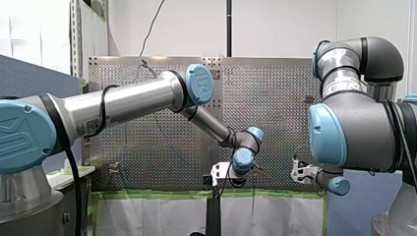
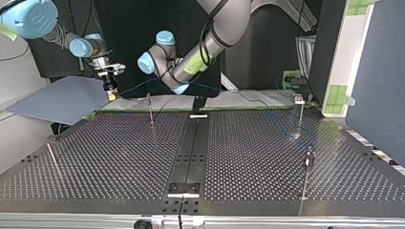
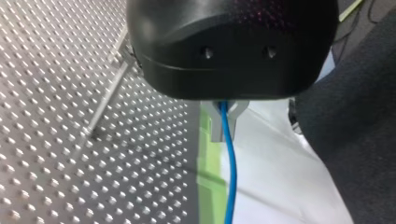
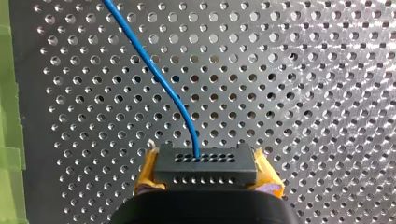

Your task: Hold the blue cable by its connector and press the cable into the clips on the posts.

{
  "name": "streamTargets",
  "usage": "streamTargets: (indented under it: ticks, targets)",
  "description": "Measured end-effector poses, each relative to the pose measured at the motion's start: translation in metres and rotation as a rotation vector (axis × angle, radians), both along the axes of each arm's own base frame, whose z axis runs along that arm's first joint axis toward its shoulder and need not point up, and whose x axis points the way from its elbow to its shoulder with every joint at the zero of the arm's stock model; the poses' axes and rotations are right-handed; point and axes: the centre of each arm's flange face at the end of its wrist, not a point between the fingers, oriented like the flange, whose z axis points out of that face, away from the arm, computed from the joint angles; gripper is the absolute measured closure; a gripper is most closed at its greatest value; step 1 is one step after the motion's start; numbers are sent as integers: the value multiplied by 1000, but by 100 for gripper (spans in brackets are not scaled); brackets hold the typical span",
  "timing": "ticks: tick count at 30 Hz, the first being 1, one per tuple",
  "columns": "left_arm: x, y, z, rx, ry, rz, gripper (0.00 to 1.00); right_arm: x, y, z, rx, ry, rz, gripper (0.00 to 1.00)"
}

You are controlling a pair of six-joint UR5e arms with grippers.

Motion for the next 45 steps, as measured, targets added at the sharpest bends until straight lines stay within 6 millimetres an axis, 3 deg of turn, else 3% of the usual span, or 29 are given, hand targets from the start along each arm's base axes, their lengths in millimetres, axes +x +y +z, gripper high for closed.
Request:
streamTargets:
  ticks: [14,32,45]
  targets:
    - [0,-26,15,-96,-113,-16,100,-5,-16,7,-1,-21,-6,98]
    - [12,-31,9,-186,-193,-18,100,-1,-25,12,-6,-24,-2,98]
    - [6,-30,-6,-207,-244,-13,100,0,-28,13,-7,-32,-1,98]
